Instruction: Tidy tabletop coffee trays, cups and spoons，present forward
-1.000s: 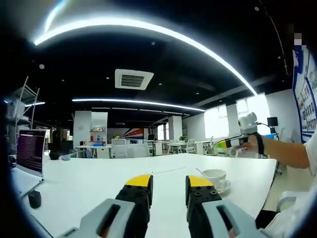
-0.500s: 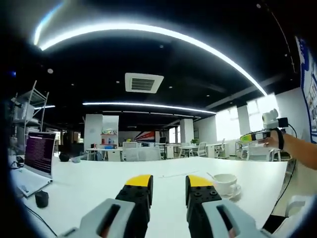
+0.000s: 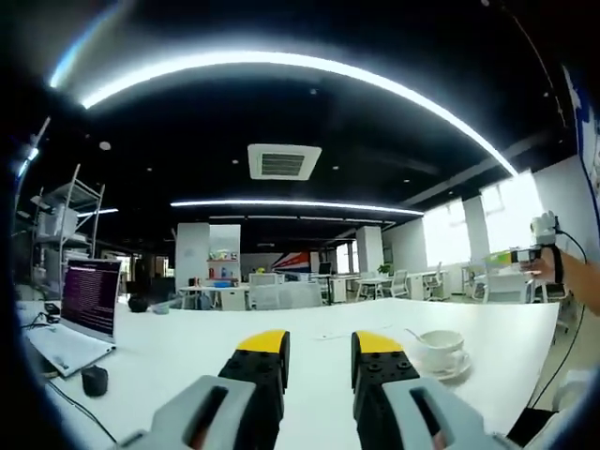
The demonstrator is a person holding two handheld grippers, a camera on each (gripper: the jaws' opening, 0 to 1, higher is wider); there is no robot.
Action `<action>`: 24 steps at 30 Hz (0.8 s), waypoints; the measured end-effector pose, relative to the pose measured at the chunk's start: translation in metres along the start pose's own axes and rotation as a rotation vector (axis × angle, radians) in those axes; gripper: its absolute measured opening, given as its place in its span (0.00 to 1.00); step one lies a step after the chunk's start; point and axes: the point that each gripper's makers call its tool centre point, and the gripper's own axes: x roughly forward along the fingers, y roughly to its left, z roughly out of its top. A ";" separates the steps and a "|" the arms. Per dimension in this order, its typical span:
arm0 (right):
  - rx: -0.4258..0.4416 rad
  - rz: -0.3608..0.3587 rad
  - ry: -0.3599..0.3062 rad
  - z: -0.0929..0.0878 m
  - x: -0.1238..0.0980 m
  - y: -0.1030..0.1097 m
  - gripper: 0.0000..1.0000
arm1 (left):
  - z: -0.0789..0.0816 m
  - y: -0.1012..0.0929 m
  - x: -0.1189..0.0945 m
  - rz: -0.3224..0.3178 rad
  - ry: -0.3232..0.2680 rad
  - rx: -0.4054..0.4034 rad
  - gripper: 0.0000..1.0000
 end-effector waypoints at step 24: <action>0.035 -0.079 0.044 -0.052 -0.044 -0.036 0.28 | -0.026 0.005 -0.002 0.047 0.006 -0.044 0.28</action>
